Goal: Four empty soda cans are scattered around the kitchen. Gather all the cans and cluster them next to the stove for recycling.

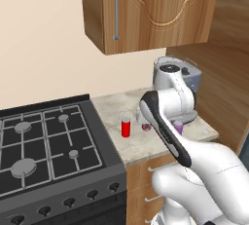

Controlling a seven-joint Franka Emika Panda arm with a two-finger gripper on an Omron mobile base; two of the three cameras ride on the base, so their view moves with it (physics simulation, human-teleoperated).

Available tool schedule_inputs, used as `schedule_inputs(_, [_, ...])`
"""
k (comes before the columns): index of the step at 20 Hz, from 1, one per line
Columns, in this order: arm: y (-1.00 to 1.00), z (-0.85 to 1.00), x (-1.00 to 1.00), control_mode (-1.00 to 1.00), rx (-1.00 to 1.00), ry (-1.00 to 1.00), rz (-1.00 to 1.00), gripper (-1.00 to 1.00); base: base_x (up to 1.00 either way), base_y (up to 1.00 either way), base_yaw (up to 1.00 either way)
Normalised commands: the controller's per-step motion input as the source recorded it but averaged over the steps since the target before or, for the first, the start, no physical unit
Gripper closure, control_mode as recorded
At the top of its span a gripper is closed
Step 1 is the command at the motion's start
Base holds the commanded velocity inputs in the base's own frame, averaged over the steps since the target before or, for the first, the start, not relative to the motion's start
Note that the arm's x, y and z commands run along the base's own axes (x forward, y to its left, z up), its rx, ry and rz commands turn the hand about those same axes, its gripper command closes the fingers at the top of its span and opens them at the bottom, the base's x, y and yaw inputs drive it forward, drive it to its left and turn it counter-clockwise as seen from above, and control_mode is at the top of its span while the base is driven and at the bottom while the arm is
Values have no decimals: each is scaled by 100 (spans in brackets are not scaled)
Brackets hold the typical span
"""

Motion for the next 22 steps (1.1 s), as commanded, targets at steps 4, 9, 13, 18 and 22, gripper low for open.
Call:
schedule_inputs(4, [-20, 37, -44, -100, 3, -3, 13, -100, 0, 0, 0])
schedule_inputs(9, [-21, 35, -35, -100, 2, -5, 10, -100, 0, 0, 0])
schedule_inputs(13, [-8, 29, -13, -100, 3, -2, 1, -100, 0, 0, 0])
schedule_inputs(18, [-2, 26, -13, -100, 0, -2, 0, -100, 0, 0, 0])
schedule_inputs(22, [0, 16, -14, -100, 0, -2, 0, -100, 0, 0, 0])
